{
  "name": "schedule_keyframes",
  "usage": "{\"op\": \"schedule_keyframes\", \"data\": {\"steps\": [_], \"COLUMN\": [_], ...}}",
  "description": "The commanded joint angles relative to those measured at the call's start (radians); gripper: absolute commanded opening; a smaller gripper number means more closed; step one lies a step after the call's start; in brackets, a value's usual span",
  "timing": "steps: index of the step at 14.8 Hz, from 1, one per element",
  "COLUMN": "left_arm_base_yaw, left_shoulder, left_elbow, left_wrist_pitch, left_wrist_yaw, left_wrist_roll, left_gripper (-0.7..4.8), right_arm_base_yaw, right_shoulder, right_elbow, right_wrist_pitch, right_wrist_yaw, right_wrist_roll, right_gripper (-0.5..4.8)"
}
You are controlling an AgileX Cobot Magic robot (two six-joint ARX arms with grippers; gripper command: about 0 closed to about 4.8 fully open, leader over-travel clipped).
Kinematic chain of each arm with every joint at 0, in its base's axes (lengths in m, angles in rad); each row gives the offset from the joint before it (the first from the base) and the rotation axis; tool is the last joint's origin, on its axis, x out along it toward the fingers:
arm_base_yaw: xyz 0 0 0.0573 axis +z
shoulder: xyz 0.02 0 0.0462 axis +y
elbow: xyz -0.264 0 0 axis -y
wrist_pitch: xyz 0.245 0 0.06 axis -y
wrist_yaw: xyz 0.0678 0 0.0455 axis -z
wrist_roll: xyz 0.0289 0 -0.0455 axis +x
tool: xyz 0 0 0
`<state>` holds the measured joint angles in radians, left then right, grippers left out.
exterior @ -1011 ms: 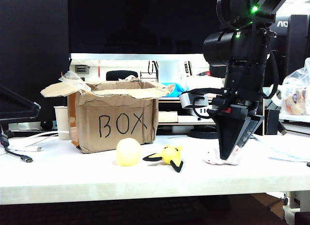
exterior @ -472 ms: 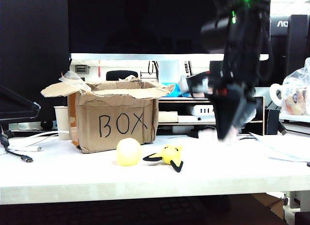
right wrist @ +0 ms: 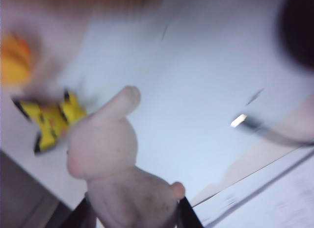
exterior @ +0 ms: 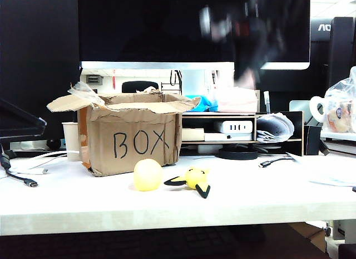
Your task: Put the doll that is least similar in color compared to the others into the paper box.
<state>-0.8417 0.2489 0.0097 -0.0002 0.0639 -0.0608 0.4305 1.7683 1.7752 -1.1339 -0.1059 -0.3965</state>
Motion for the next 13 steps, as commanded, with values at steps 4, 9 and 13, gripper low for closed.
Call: {"op": "schedule_keyframes", "data": {"steps": [4,9,13], "left_arm_base_yaw": [0.001,0.001,0.001], "left_shoulder": [0.000,0.000,0.000], "left_elbow": [0.002,0.001,0.002], "left_wrist_pitch": [0.009,0.009,0.009], "left_wrist_yaw": [0.003,0.003,0.003], "left_wrist_roll": [0.001,0.001,0.001], "left_gripper": [-0.05,-0.05,-0.05], "right_arm_base_yaw": [0.004,0.040,0.120], "right_shoulder": [-0.005,0.060,0.192], "right_elbow": [0.111,0.111,0.113], "right_wrist_pitch": [0.165,0.537,0.806], "right_wrist_yaw": [-0.177,-0.380,-0.391], "right_wrist_roll": [0.050,0.242,0.301], "right_gripper": [0.73,0.73,0.76]}}
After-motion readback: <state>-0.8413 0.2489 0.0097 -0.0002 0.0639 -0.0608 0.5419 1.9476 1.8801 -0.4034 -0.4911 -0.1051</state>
